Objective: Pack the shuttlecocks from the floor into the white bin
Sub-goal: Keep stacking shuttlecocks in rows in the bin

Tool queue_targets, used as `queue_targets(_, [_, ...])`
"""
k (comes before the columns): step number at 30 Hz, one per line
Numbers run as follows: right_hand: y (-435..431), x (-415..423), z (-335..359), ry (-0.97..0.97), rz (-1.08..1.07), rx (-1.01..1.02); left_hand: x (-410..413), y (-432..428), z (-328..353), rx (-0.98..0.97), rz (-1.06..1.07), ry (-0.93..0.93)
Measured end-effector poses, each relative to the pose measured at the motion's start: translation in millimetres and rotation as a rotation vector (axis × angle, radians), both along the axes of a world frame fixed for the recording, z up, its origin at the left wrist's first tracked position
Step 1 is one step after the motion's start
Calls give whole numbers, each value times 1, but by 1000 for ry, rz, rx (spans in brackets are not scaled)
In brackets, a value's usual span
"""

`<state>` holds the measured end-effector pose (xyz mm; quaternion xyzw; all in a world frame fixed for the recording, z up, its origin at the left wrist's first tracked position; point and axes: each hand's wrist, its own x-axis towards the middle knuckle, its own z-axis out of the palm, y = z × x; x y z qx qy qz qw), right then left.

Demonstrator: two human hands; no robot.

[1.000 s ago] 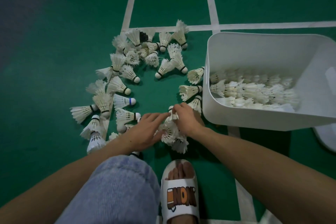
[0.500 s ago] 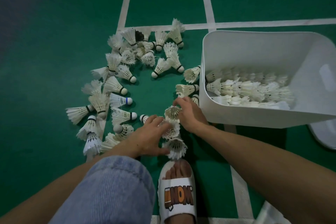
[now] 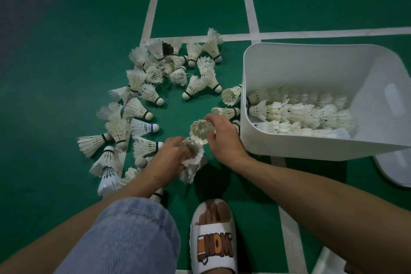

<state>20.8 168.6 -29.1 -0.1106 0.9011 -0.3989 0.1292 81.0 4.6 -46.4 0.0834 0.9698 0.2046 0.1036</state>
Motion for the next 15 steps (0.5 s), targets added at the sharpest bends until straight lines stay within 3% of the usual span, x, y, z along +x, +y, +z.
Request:
queue_targets(9, [-1, -1, 58, 131, 179, -121, -7, -29, 58, 91, -117, 124])
queue_targets(15, [29, -33, 116, 139, 126, -193, -27, -19, 110, 169, -2, 45])
